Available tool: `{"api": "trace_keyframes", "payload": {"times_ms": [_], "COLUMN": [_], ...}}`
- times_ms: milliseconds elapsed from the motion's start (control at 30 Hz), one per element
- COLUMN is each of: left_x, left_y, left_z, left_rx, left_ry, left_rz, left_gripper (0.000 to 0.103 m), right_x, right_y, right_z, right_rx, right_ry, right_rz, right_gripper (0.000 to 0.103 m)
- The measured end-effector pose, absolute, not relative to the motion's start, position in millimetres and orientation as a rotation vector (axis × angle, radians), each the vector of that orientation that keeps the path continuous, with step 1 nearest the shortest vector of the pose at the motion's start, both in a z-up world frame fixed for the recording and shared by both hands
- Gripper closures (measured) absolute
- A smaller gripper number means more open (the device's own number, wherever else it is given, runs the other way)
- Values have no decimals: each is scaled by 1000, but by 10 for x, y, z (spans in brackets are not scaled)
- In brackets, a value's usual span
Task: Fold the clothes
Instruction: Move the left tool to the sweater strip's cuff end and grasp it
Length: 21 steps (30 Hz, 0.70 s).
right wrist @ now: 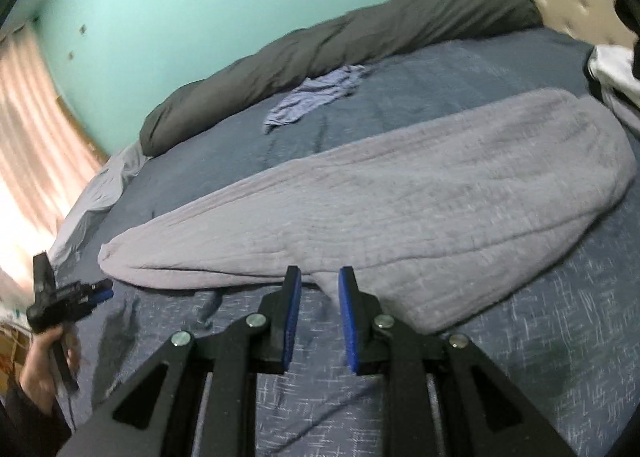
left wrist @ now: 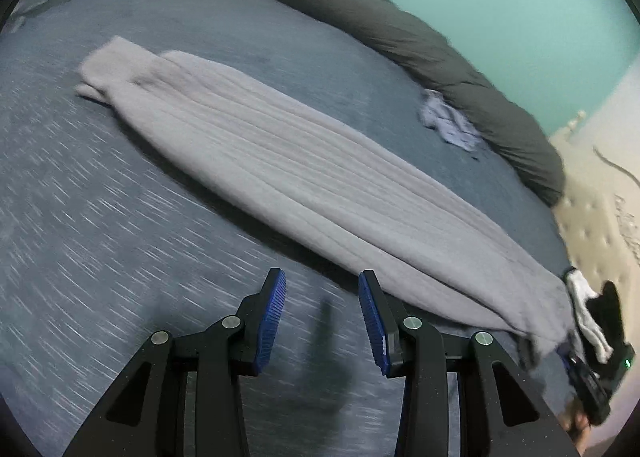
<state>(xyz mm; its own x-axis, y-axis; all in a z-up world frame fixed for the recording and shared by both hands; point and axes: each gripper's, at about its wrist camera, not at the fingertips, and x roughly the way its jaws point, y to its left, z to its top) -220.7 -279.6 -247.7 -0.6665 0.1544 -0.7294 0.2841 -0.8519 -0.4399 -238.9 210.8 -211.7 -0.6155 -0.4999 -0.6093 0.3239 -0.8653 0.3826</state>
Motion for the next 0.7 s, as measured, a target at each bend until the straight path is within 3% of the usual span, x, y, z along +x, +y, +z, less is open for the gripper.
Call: {"api": "trace_keyframes", "payload": {"times_ms": [167,233,700], "left_x": [-2342,-2401,-2712], "left_y": [-3253,-3413,-4377], "left_z": [-2427,-2435,-2679], "left_rx": [1230,1236,1161], "left_ry": [787,766,944], "left_rz": [-2586,-2551,-2399], "left_gripper": [58,45,43], "right_x": [-2423,-2432,-2452], "right_y": [2090,2082,2037], "right_z": [-2219,-2242,-2333], "right_rx": [1051,1055,1074], "right_ry": [-406,-417,-402], "right_rz": [-2395,-2388,-2375], "right_gripper": [84,84,84]}}
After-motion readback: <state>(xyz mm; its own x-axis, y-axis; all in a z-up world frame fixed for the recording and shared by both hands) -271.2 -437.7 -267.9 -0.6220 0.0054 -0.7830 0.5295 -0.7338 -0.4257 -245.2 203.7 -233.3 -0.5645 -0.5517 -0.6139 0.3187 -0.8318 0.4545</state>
